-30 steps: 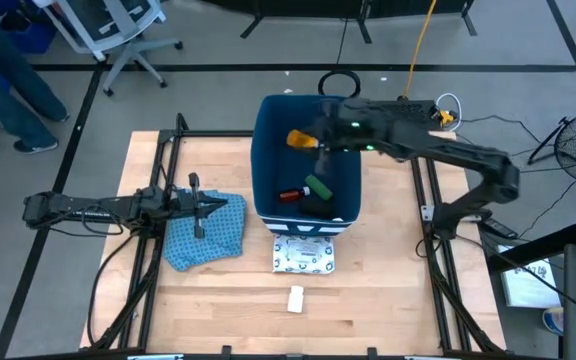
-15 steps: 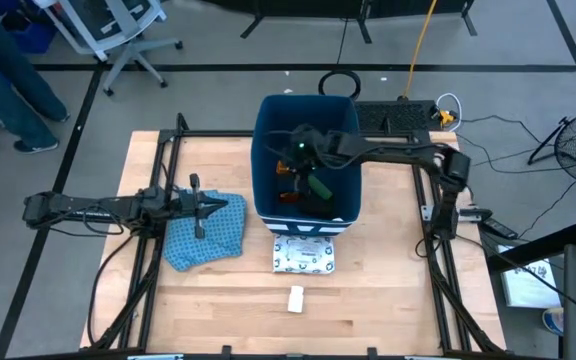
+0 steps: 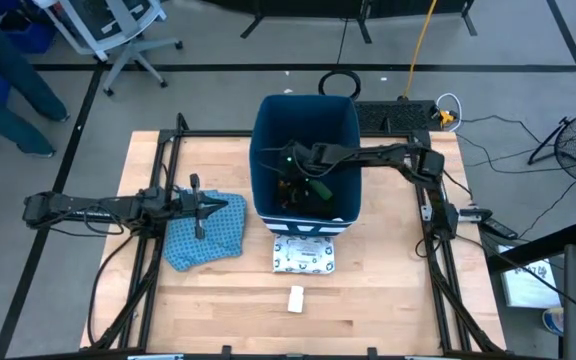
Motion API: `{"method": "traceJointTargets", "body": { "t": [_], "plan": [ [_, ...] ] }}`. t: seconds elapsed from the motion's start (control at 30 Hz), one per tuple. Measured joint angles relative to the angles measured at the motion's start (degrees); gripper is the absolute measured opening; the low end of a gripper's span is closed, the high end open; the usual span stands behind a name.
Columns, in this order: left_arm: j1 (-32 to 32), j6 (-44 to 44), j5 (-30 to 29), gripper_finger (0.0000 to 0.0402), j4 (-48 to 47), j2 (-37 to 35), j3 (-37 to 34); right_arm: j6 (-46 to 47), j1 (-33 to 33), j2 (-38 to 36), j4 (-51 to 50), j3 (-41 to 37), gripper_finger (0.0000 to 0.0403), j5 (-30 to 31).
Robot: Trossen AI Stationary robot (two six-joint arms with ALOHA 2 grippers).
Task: Pick & place medical supplies in basket/bin
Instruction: Put the orange pill bottle into the blue bin
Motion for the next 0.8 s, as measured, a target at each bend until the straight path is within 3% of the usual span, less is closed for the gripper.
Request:
{"method": "traceJointTargets", "body": {
  "t": [0.4, 0.8],
  "plan": [
    [0.0, 0.0, 0.0, 0.0021, -0.1, 0.0, 0.0, -0.7, 0.0, 2.6, -1.4, 0.0, 0.0172, 0.5],
    [0.0, -0.3, 0.1, 0.0021, -0.1, 0.0, 0.0, 1.5, -0.1, -8.1, -0.5, -0.1, 0.0229, 2.5]
  ]
}}
